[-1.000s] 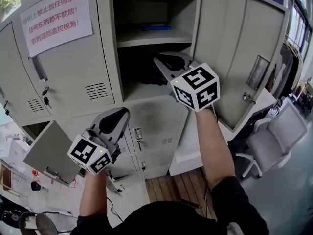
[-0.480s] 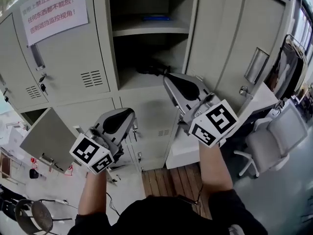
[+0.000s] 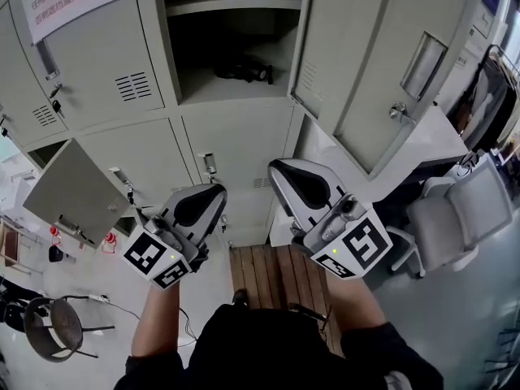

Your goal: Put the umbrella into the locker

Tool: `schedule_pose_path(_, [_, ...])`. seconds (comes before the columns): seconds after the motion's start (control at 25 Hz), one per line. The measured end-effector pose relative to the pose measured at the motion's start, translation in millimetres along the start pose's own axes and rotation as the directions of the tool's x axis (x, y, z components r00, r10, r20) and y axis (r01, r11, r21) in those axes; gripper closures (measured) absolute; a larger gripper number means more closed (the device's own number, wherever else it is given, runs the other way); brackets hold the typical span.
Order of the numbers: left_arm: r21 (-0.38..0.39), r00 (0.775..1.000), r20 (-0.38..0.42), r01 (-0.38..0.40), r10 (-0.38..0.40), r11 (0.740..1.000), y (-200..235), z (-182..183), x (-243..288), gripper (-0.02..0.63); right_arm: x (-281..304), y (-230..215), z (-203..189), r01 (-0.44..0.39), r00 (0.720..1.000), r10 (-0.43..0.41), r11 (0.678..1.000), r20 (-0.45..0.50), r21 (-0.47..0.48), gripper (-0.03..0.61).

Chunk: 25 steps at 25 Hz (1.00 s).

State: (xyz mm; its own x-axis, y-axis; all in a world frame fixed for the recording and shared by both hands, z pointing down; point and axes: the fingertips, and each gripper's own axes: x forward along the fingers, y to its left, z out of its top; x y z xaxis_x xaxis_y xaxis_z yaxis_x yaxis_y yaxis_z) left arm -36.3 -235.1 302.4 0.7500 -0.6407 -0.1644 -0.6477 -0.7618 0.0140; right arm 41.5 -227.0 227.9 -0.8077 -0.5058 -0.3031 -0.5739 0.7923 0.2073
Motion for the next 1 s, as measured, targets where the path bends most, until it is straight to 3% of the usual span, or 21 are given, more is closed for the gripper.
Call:
schedule_pose_path(0.44, [-0.137,0.999,-0.022,-0.040,0.037,0.990,-70.6,-69.5,-46.9,0.586,-76.5,53.1,-85.8,-0.072,0.989,0.094,0.981,-0.117,0.182,0.566])
schedule_pose_path(0.8, [-0.175,0.999,-0.047,-0.024,0.015,0.984,-115.2,-121.7,-64.2,0.586,-125.2,78.5,-117.3,-0.050,0.991,0.079,0.967,-0.110,0.252,0.568])
schedule_pose_path(1.0, [-0.182,0.999,-0.048,-0.028,0.019,0.983,-119.7,-140.4,-66.0,0.586,-138.3,88.7,-142.7,-0.056,0.983,0.104,0.955,-0.151,0.293,0.568])
